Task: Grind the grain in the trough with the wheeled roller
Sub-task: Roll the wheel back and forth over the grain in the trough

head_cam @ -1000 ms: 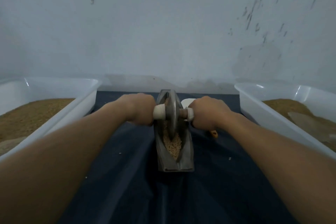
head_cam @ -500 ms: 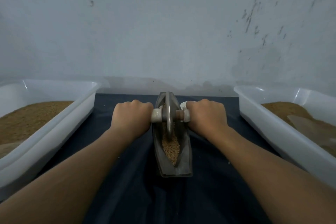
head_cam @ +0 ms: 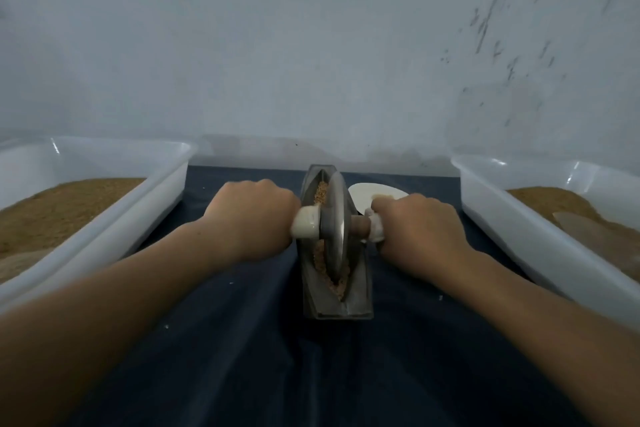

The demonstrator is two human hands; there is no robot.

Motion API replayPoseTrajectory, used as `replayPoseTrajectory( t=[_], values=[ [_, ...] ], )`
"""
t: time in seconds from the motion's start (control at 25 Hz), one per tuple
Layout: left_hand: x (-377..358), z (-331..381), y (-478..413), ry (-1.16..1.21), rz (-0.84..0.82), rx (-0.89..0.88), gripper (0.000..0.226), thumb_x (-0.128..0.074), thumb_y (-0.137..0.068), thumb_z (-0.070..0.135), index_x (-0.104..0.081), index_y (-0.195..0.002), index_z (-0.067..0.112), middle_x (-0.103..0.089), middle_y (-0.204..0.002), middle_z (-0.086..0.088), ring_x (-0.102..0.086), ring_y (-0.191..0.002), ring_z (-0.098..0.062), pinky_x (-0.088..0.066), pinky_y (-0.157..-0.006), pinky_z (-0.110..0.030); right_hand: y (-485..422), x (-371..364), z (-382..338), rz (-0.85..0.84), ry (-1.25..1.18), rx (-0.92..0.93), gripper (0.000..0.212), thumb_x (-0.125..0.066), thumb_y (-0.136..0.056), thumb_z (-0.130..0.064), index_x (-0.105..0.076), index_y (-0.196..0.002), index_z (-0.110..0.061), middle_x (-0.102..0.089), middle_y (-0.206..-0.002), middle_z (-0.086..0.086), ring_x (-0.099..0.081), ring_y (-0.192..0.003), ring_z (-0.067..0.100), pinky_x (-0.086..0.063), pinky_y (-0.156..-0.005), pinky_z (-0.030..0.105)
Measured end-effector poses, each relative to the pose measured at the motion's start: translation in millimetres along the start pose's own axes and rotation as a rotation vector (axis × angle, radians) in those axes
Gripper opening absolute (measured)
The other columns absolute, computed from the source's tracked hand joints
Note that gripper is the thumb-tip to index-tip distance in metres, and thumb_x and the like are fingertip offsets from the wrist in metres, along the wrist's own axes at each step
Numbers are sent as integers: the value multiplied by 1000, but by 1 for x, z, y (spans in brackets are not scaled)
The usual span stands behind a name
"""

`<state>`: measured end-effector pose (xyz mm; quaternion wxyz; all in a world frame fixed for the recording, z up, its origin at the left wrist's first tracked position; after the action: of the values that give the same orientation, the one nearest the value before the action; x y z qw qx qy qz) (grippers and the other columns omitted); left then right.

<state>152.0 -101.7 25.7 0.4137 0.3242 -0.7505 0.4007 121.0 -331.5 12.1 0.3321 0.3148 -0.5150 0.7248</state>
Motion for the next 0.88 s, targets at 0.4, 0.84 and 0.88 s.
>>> replayPoseTrajectory(
  t=[0.4, 0.84, 0.88],
  values=[
    [-42, -20, -79, -29, 164, 133, 8, -59, -81, 38, -61, -86, 32, -45, -67, 5, -44, -54, -19, -27, -50, -27, -83, -61, 13, 93, -38, -99, 24, -66, -73, -26, -42, -71, -27, -38, -57, -6, -32, -46, 15, -25, -47, 21],
    [13, 18, 37, -69, 219, 116, 28, -64, -76, 27, -37, -69, 25, -29, -53, 5, -20, -41, -17, -10, -45, -24, 20, 20, -10, 102, 60, -28, 33, -75, -71, -22, -42, -73, -25, -46, -56, -4, -35, -50, 27, -21, -50, 28],
    [12, 19, 39, -52, 228, 126, 30, -66, -75, 25, -36, -67, 24, -29, -52, 5, -19, -40, -16, -11, -45, -23, 21, 22, -11, 115, 73, -25, 34, -76, -69, -19, -42, -73, -24, -51, -56, -3, -36, -48, 27, -21, -51, 29]
  ],
)
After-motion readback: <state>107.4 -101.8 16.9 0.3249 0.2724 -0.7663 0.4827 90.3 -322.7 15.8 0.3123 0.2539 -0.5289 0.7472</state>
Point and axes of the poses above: each hand's wrist, its own y-axis away from the middle knuckle, its own x-axis out of the back of the hand, z = x × y, the point moved 3 cm from there along -y, towards the middle knuckle
